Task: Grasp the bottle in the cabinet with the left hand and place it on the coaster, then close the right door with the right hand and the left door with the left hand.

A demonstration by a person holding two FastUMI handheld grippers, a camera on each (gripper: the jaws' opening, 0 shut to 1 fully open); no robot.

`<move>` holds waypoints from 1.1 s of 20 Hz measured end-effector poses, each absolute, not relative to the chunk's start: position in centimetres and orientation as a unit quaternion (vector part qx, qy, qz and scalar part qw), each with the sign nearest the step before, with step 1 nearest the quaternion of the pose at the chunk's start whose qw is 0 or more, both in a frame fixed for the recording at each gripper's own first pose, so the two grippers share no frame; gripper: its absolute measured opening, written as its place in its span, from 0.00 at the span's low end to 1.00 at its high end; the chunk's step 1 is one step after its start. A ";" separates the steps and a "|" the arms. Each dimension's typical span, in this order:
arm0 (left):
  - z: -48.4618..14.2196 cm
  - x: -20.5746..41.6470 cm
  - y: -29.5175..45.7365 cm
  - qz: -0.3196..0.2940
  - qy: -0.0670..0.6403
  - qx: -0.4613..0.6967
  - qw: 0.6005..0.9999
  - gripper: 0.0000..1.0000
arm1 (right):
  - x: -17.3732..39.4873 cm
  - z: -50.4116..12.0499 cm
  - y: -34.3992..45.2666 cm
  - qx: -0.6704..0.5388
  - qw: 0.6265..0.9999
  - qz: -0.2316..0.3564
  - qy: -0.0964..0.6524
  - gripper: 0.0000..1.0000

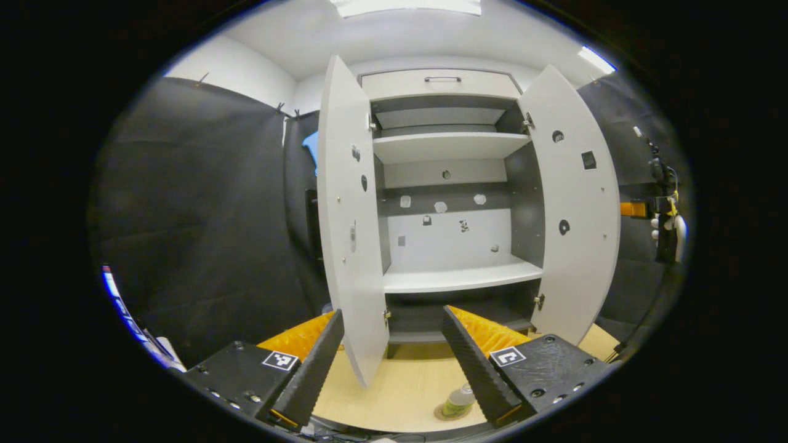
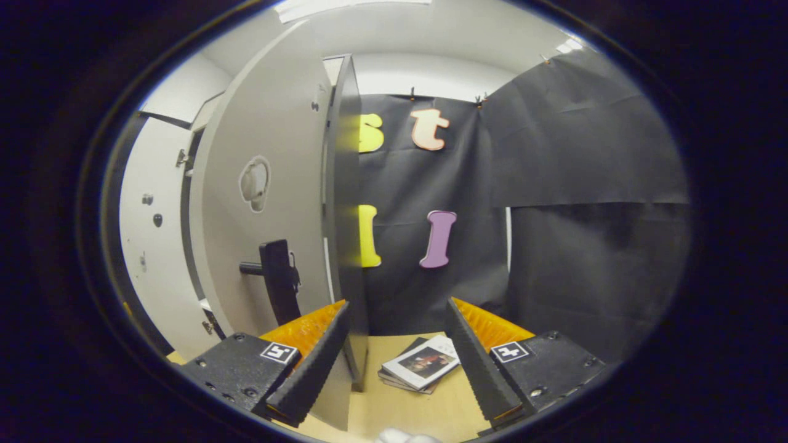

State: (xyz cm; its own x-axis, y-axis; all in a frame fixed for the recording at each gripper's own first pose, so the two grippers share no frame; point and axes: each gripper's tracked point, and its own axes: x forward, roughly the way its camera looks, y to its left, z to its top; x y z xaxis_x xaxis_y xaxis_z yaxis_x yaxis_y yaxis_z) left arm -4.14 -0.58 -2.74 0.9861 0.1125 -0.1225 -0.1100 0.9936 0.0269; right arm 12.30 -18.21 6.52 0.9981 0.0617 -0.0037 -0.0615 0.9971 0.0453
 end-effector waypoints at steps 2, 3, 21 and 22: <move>-3.0 -4.7 -1.2 0.068 0.073 0.012 0.995 0.97 | 12.5 6.1 -17.6 0.007 0.998 0.063 0.017 0.97; -3.1 -5.0 -1.4 0.077 0.078 0.010 0.994 0.97 | 13.0 6.3 -17.5 0.005 0.997 0.076 0.019 0.95; -3.8 -3.9 2.8 0.070 0.093 -0.004 0.993 0.98 | 13.1 4.6 -3.6 -0.002 0.988 0.148 0.036 0.94; -3.9 -3.7 3.3 0.067 0.092 -0.004 0.994 0.98 | 12.8 4.0 -2.3 0.003 0.986 0.161 0.049 0.94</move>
